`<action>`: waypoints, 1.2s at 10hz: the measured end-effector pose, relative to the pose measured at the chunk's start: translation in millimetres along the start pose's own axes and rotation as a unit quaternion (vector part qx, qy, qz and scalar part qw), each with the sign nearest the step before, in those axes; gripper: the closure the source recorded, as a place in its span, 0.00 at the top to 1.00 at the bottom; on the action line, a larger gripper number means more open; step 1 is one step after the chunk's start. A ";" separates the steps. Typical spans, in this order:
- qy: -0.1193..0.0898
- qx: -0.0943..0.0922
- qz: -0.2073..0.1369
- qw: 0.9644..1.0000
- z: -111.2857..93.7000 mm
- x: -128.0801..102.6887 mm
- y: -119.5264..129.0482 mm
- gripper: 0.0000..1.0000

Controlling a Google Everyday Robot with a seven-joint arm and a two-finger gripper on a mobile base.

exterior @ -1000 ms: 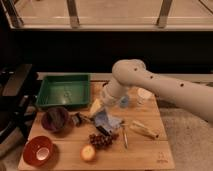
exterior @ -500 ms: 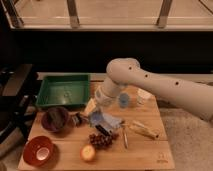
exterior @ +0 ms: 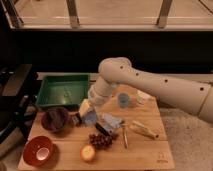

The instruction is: Place sponge in red bowl

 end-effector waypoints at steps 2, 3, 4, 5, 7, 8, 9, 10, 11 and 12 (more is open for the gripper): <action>0.001 -0.017 -0.041 0.999 24.0 -25.8 35.5 0.00; 0.001 -0.027 -0.065 0.998 35.9 -38.5 54.5 0.00; 0.000 -0.037 -0.087 0.995 46.7 -49.6 73.0 0.00; -0.001 -0.048 -0.110 0.993 57.7 -59.9 92.6 0.02; 0.001 -0.073 -0.151 0.986 79.3 -74.0 129.2 0.18; 0.005 -0.090 -0.174 0.981 93.3 -77.9 150.3 0.30; 0.009 -0.103 -0.191 0.976 104.2 -77.8 165.2 0.39; 0.017 -0.119 -0.211 0.970 118.8 -73.2 184.5 0.51; 0.021 -0.129 -0.218 0.967 126.3 -69.2 192.2 0.59; 0.025 -0.137 -0.221 0.965 133.7 -64.9 195.8 0.66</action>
